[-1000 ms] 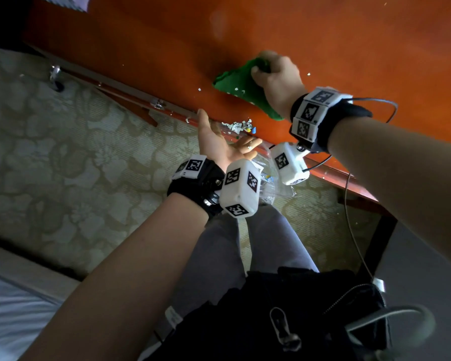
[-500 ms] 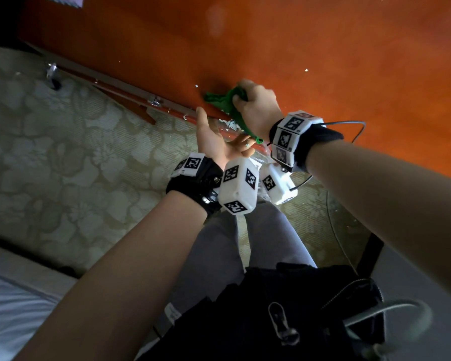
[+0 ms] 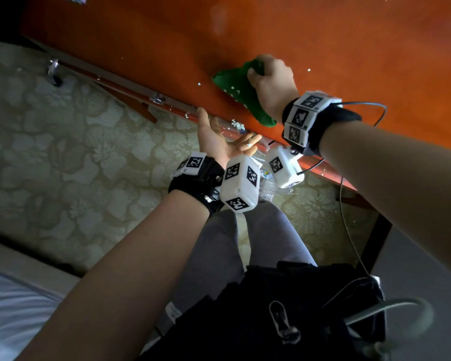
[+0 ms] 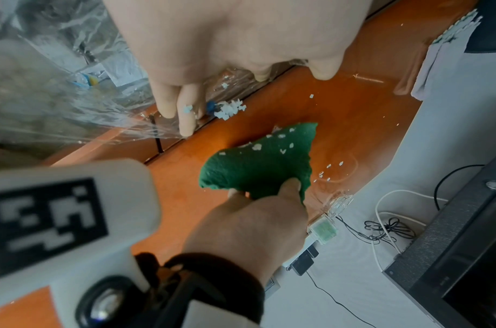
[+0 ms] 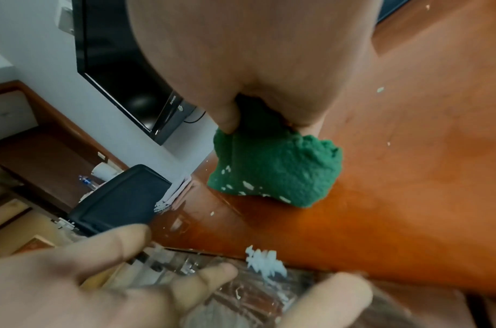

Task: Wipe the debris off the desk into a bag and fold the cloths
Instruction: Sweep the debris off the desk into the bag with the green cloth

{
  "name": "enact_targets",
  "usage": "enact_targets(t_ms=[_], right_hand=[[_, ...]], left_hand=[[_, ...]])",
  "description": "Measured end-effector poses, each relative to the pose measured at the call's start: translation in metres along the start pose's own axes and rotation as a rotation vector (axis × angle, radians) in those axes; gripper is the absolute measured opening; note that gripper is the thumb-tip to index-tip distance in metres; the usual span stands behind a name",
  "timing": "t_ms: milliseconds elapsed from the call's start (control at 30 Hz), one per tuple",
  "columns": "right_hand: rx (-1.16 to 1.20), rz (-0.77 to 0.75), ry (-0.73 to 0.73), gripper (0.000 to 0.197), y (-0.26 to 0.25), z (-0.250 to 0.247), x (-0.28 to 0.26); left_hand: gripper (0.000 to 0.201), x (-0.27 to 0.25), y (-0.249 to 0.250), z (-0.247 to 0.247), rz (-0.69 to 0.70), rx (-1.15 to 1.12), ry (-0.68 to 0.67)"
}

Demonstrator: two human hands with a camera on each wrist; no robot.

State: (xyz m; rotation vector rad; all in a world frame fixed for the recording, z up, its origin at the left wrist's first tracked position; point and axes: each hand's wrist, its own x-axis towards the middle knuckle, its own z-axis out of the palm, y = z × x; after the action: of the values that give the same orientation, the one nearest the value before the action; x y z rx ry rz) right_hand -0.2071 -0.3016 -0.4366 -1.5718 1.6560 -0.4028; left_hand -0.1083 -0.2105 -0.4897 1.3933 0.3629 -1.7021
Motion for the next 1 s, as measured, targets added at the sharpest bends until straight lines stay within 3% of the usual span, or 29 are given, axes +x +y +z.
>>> enact_targets(t_ms=[67, 167, 333, 433, 600, 767, 900, 1000], right_hand=[[-0.089, -0.028, 0.020, 0.028, -0.001, -0.002, 0.003], [-0.212, -0.058, -0.065, 0.024, -0.001, 0.006, -0.003], [-0.203, -0.102, -0.253, 0.021, 0.003, 0.029, -0.024], [-0.164, -0.089, -0.297, 0.024, 0.003, 0.029, -0.024], [0.052, 0.051, -0.070, 0.022, 0.002, 0.008, -0.001], [-0.073, 0.023, -0.006, 0.026, -0.004, 0.000, 0.009], [-0.158, 0.006, -0.173, 0.024, -0.004, 0.015, -0.007], [-0.142, -0.036, -0.264, 0.023, -0.004, 0.028, -0.017]], left_hand=[[0.062, 0.002, -0.002, 0.000, 0.001, -0.031, -0.025], [0.058, 0.001, -0.001, 0.000, -0.004, -0.031, -0.031], [0.074, 0.007, -0.005, -0.007, 0.030, -0.085, -0.038], [0.068, 0.004, -0.006, -0.008, 0.038, -0.142, -0.021], [0.068, 0.000, -0.004, -0.005, -0.002, -0.186, -0.057], [0.066, -0.007, -0.003, -0.001, -0.023, -0.194, -0.060], [0.060, -0.003, 0.000, -0.003, -0.007, -0.169, -0.061], [0.072, 0.004, -0.003, -0.007, 0.002, -0.201, -0.069]])
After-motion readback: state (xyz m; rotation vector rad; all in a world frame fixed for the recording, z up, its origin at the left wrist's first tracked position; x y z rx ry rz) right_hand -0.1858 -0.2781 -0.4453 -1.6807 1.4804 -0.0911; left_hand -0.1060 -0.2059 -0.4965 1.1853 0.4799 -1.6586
